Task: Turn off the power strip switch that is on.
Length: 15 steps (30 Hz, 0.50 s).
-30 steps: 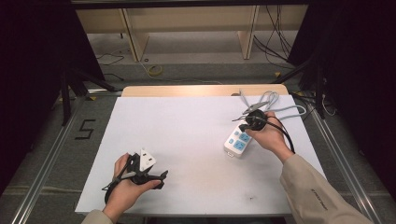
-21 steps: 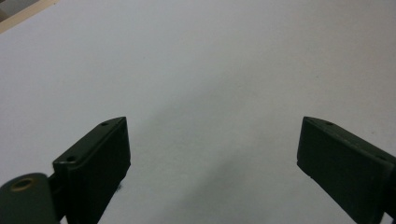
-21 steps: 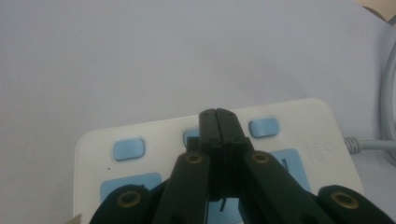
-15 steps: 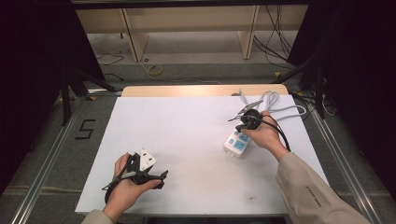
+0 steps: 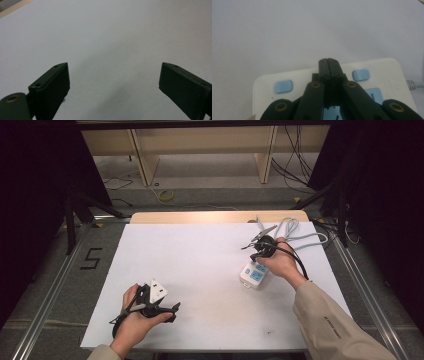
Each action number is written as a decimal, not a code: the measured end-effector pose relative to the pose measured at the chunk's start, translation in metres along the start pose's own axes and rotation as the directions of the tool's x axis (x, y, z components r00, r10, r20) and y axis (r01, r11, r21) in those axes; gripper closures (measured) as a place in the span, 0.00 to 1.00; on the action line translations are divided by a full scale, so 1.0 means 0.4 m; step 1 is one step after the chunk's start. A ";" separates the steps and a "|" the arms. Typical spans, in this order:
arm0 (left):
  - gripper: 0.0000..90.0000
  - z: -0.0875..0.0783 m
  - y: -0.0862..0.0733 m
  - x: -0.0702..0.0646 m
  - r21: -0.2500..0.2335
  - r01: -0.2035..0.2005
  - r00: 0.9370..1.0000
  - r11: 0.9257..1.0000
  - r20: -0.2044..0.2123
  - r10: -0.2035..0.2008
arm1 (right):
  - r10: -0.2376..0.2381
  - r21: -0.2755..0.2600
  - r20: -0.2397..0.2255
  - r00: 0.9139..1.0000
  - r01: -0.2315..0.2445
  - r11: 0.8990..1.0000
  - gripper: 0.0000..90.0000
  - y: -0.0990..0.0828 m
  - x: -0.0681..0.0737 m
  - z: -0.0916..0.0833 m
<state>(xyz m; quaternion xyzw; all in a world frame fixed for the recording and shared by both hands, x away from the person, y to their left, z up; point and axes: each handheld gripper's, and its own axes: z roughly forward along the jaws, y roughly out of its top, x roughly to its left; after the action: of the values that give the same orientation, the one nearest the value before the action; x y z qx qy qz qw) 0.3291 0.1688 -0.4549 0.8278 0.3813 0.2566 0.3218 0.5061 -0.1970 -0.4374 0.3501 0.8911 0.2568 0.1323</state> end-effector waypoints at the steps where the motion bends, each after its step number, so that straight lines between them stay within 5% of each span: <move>1: 0.10 0.000 0.000 0.000 0.000 -0.001 1.000 1.000 0.000 0.001 | -0.009 0.004 0.000 1.000 0.009 1.000 1.00 0.001 -0.001 0.001; 15: 0.10 0.001 0.001 -0.001 -0.004 0.003 1.000 1.000 0.003 -0.003 | -0.013 0.047 -0.004 1.000 0.013 0.999 1.00 0.011 0.003 0.014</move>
<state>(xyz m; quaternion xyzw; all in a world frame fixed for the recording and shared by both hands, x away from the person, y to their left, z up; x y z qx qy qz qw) 0.3291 0.1681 -0.4550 0.8270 0.3815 0.2557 0.3243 0.5102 -0.1913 -0.4397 0.3468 0.8993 0.2358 0.1239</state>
